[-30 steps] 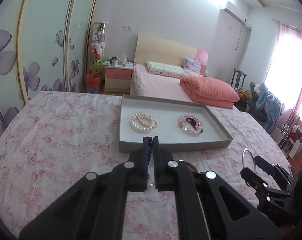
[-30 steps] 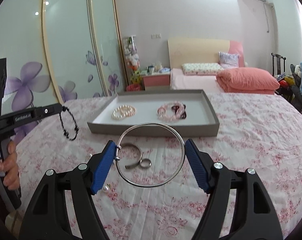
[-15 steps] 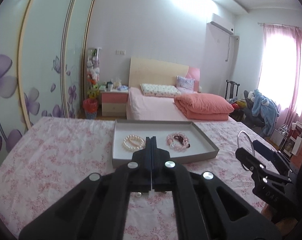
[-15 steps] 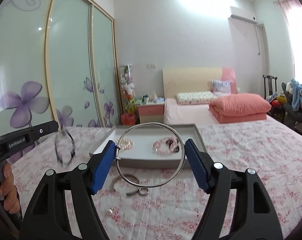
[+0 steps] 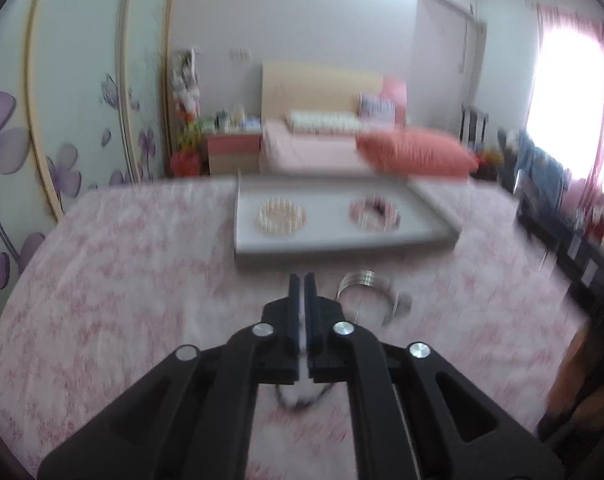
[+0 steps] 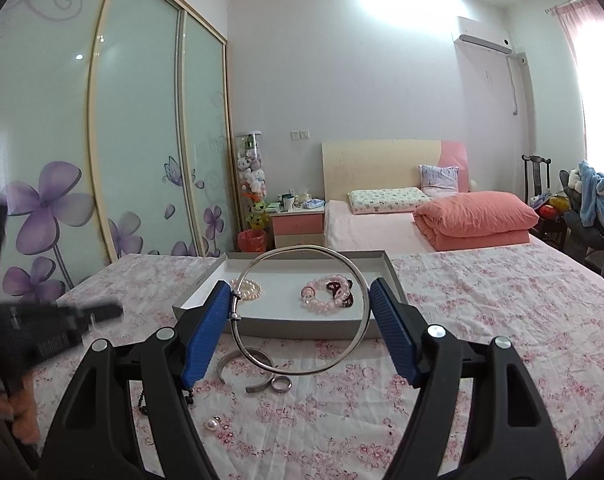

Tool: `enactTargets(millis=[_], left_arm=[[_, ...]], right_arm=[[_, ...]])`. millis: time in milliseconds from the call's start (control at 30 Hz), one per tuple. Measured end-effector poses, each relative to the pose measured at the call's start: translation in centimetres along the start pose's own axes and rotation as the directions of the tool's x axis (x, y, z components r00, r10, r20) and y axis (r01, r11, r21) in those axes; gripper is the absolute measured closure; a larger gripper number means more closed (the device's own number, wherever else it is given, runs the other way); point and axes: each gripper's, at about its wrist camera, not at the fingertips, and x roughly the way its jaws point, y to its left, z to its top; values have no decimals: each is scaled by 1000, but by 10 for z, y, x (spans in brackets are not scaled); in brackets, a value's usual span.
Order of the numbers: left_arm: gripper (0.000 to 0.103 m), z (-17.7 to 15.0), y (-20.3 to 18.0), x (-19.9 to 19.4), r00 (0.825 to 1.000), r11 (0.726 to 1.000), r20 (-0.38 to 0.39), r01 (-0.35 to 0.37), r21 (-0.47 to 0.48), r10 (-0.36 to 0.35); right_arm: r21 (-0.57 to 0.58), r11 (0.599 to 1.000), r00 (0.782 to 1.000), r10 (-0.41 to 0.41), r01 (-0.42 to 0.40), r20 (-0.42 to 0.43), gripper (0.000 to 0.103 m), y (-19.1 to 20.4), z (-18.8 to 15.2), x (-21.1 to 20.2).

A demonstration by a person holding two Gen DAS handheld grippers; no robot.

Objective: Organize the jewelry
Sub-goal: 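Lift the black bead bracelet and silver bangle toward the gray tray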

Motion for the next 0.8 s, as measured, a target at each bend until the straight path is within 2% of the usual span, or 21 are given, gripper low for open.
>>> enactTargets(millis=[67,167,300,433,567,633,667,733,800], left_arm=[[84,-14,-1,14,997,1000,-74,6,16,-5],[83,-31,2,39,985,999,-173,1,47,7],[83,-39,7,59,972,998,-235,17,68,-1],[83,-44,7,69,965,995,-263,26,94,0],[84,-44,5,72,966,992,-260,24,122,8],[91,-43,4,73,966,990,-256,16,141,21],[91,-43,4,73,967,989,-254,13,144,24],[92,-40,7,71,970,993,-242,10,118,19],[92,-32,14,60,982,997,-189,6,75,8]], right_arm=[[2,1000,1000,6,-6,-5,32,0,0,1],[-3,1000,1000,9,-9,-8,32,1,-1,-1],[-5,1000,1000,5,-5,-9,32,-1,0,-2],[1,1000,1000,3,-3,-16,32,-3,1,0],[6,1000,1000,5,-5,-20,32,-3,1,0],[6,1000,1000,8,-8,-20,32,-3,1,-1],[7,1000,1000,8,-8,-18,32,-3,1,-2],[9,1000,1000,10,-9,-14,32,-4,2,-2],[12,1000,1000,12,-12,-7,32,-4,3,-3]])
